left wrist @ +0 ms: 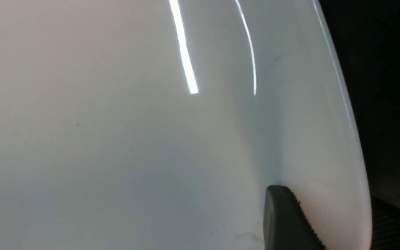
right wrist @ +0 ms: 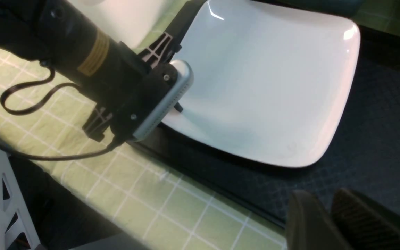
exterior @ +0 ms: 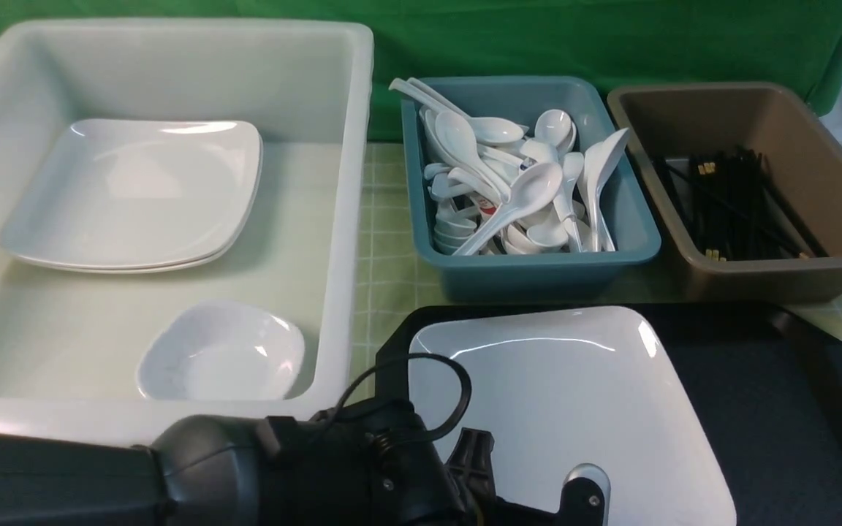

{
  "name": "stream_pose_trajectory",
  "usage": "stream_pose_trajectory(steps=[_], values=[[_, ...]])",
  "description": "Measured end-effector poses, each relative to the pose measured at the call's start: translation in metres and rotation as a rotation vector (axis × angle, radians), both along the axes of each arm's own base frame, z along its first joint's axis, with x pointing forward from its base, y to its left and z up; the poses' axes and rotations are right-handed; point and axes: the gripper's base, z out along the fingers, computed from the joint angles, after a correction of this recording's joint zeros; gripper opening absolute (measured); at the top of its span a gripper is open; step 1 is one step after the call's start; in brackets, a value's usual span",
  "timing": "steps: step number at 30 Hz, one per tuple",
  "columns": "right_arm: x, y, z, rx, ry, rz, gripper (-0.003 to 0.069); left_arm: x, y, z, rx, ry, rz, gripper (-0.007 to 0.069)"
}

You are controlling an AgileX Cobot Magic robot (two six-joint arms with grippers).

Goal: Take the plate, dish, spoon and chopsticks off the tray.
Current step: Use the left arm to grab a plate from the dinner plate, then use the left arm to put the plate into the large storage box on the left

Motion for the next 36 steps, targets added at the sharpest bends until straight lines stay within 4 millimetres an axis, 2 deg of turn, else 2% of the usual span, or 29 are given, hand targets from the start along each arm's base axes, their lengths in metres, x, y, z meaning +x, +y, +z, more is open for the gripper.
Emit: stream_pose_trajectory(steps=[3,7,14,19,28,36], values=[[0.0,0.0,0.0,0.002,-0.002,0.0,0.0144,-0.013,-0.001,0.025,-0.029,-0.002,0.009,0.0134],[0.001,0.001,0.001,0.014,-0.014,0.002,0.0144,-0.032,0.003,0.068,-0.135,-0.042,-0.014,0.0055],[0.002,0.002,0.003,0.034,-0.035,0.005,0.0144,-0.047,0.02,0.109,-0.267,-0.046,0.008,0.0032],[0.002,0.003,0.005,0.048,-0.05,0.007,0.0144,-0.051,0.027,0.126,-0.338,-0.058,0.016,0.0032],[0.003,0.004,0.006,0.06,-0.065,0.008,0.005,-0.055,0.035,0.144,-0.439,-0.077,0.021,0.0032],[0.007,0.0,0.007,0.047,-0.088,-0.044,0.0044,-0.06,0.043,0.16,-0.526,-0.092,0.01,0.0032]])
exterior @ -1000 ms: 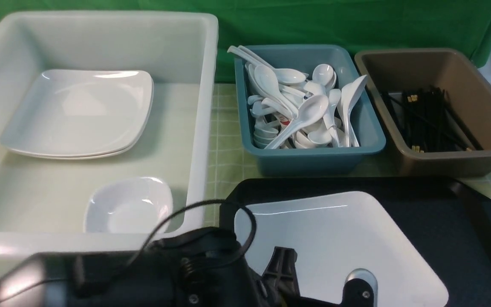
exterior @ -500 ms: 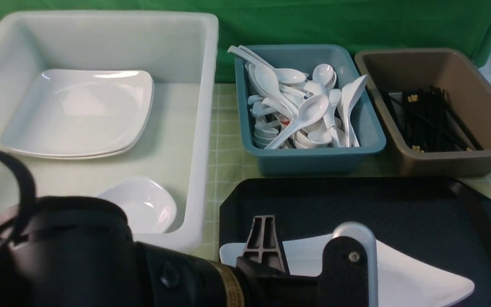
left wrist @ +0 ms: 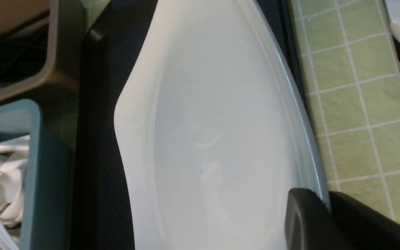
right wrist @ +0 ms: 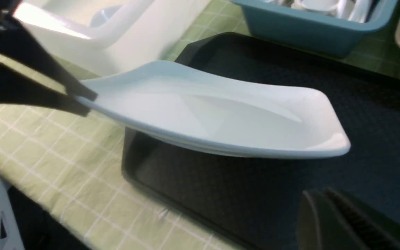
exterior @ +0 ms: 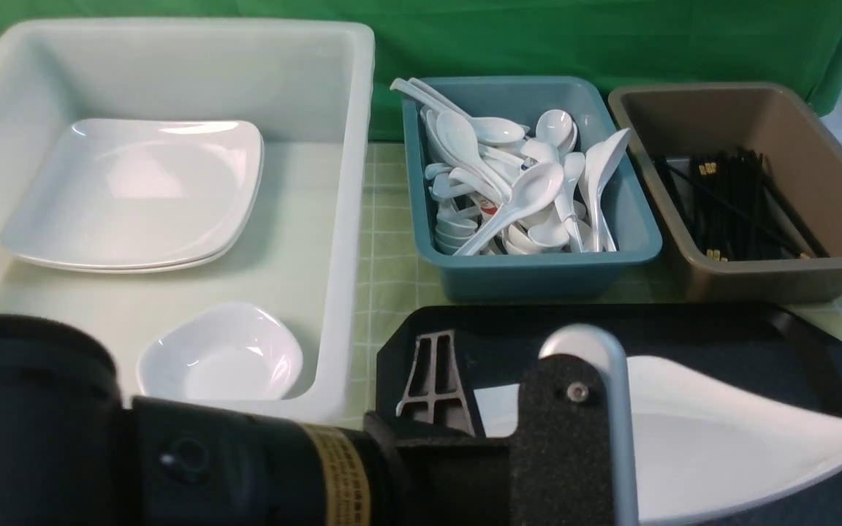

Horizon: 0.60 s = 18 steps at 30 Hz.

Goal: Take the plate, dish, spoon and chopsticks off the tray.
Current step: Use the left arm to put the plate into the large storage box on the left

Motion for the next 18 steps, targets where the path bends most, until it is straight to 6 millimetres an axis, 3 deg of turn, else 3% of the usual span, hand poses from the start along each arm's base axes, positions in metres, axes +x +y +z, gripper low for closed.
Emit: stream_pose_trajectory(steps=[8,18], values=[[0.004,-0.005,0.002,0.005,-0.023,-0.079,0.0043,-0.008,0.012,0.018,-0.08,-0.012,-0.021,0.0032],[0.008,-0.01,0.002,-0.017,-0.039,-0.147,0.0037,-0.009,0.016,0.022,-0.1,-0.021,-0.023,0.0032]])
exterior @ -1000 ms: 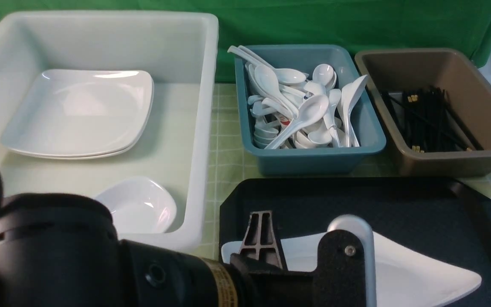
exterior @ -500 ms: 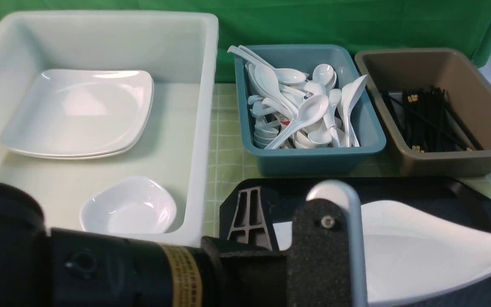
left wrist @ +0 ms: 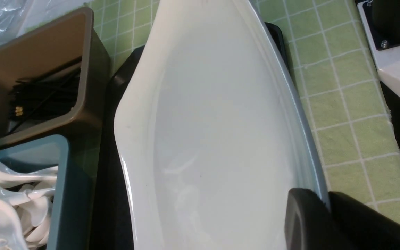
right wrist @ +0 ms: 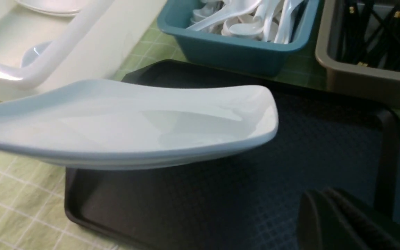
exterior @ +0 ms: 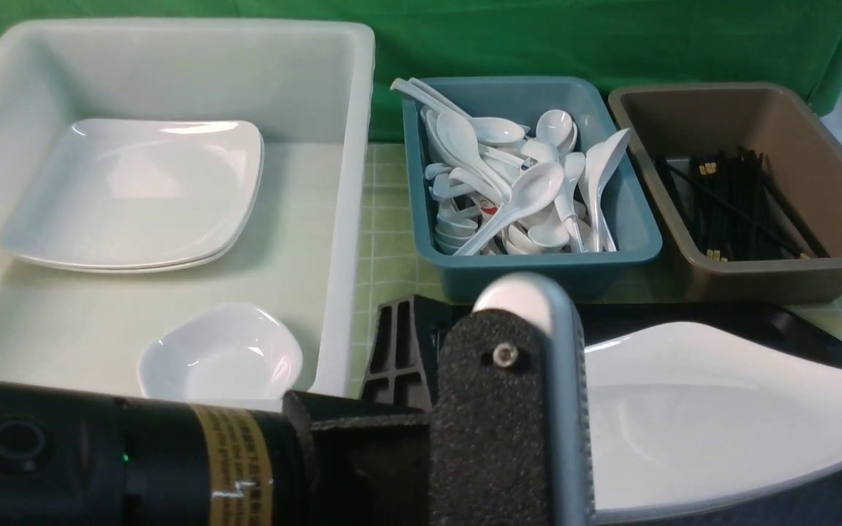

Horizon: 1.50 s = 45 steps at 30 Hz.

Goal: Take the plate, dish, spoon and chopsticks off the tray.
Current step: Use the left arm to put the plate into the large storage box on the left

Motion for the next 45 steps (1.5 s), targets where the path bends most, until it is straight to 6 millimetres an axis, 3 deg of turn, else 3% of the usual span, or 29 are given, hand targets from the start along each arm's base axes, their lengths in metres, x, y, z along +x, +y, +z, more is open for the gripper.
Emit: stream_pose_trajectory(steps=[11,16,25,33,37,40,41,42,45], values=[[0.003,-0.008,-0.001,-0.033,-0.001,-0.093,0.0034,0.003,-0.001,0.018,-0.027,-0.095,-0.017,0.0034],[0.004,-0.009,0.0,-0.027,-0.006,-0.114,0.0034,0.013,0.002,0.038,-0.04,-0.229,0.039,0.0034],[0.006,-0.005,0.006,0.03,-0.071,-0.083,0.0027,0.032,0.012,0.044,-0.025,-0.304,0.169,0.0034],[0.007,-0.001,0.01,0.082,-0.096,-0.067,0.0025,0.077,0.044,0.054,-0.023,-0.353,0.398,0.0034],[0.011,0.013,0.02,0.169,-0.172,0.021,0.0025,0.102,0.067,0.054,-0.001,-0.367,0.536,0.0034],[0.017,0.026,0.026,0.199,-0.212,0.073,0.0025,0.12,0.083,0.05,0.032,-0.371,0.623,0.0034],[0.022,0.035,0.027,0.198,-0.221,0.101,0.0025,0.136,0.096,0.045,0.062,-0.367,0.694,0.0034],[0.023,0.037,0.026,0.191,-0.216,0.103,0.0025,0.136,0.096,0.045,0.062,-0.367,0.694,0.0034],[0.034,0.053,0.021,0.128,-0.186,0.149,0.0025,0.167,0.119,0.027,0.151,-0.331,0.806,0.0034]])
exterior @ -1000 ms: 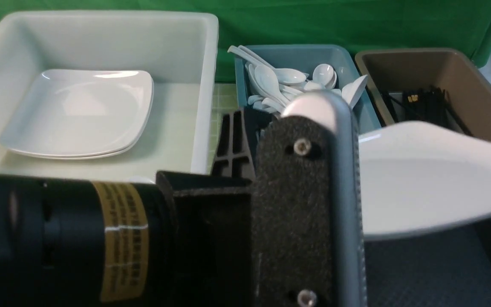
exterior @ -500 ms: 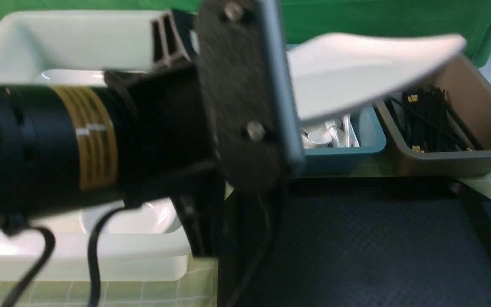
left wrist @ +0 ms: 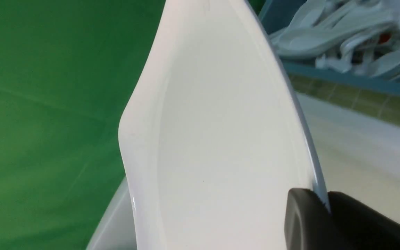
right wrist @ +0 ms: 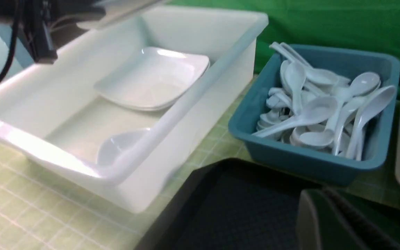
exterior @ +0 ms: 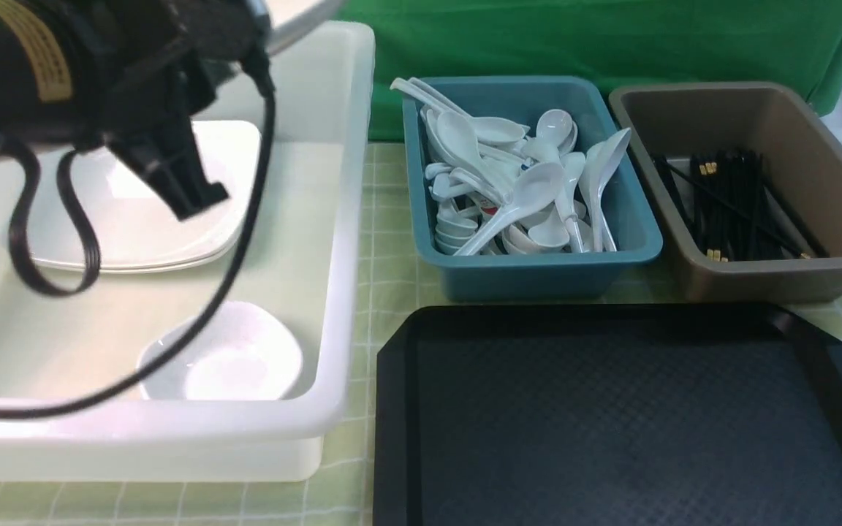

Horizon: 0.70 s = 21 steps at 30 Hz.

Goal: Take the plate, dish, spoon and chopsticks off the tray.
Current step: Use the left arm to put the plate into the large storage box on the left

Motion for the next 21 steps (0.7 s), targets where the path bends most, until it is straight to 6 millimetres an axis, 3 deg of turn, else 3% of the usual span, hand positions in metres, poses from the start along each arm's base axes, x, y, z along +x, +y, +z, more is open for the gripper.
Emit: stream_pose_trajectory(steps=[3,10,21], values=[[0.005,0.008,-0.004,-0.044,0.018,0.023,0.0025,0.019,0.013,-0.015,0.032,0.048,0.062,0.0034],[0.01,0.015,-0.008,-0.08,0.038,0.042,0.0025,0.069,0.046,-0.073,0.083,0.22,0.209,0.0034],[0.007,0.018,-0.009,-0.073,0.058,0.086,0.0027,0.1,0.047,-0.127,0.129,0.324,0.207,0.0034]])
